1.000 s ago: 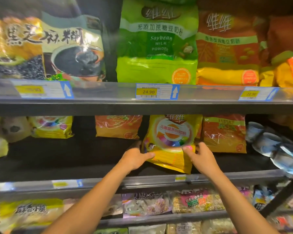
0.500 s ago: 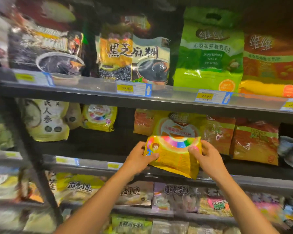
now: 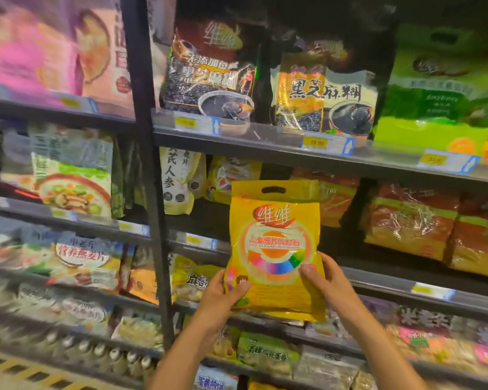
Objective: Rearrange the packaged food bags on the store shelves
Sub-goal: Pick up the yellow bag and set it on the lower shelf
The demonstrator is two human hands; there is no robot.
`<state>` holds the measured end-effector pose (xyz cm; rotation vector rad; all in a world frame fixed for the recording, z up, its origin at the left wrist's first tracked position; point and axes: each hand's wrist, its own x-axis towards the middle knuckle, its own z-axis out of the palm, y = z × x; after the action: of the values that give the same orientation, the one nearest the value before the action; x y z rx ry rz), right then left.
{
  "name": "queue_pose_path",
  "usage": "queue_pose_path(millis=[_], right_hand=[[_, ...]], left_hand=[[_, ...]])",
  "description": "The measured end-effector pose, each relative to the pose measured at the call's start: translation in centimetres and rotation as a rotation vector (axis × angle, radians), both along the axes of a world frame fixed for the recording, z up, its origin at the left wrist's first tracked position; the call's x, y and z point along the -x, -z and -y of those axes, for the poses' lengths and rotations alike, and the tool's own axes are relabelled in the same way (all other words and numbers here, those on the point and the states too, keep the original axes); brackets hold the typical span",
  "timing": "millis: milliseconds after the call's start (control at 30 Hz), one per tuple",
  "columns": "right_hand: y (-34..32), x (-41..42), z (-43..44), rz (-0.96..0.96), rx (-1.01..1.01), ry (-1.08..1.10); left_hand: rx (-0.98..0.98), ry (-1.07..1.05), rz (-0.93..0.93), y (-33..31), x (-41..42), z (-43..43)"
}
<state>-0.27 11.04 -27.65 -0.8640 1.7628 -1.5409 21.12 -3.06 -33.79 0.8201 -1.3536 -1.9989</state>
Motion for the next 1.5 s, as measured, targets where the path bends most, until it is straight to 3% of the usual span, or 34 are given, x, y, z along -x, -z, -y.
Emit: queue_pose_path(millis=[133,567,800,1067,1233,1500], right_hand=[[1.6,-3.4,1.6,0.210,-0.009,-0.143],[2.1,-6.4,7.3,0.145,0.014,-0.135],[1.3,-2.9,13.8,0.177,0.065,-0.120],[-1.4,1.9,21.4,0.195,-0.090,-0.176],[-1.7,3.9,24.2,0.158,-0.163,-0.360],[0.4,6.0,28.2,-0.094,-0.111,-0.333]], left_hand=[[-0.045,-0.015,-0.052,1.5,-3.2,0.3],[0.161,-0.097,0.081,0.2,-6.2,4.5],[0.217,-0.050,0.139,-2.9,-3.7,11.3],[0.306,-0.079,0.204,-4.9,0.5,19.0],[0.295,-0.121,0.327,-4.7,2.6,22.8],[0.456,-0.168,0.674,-3.3,5.5,27.5]])
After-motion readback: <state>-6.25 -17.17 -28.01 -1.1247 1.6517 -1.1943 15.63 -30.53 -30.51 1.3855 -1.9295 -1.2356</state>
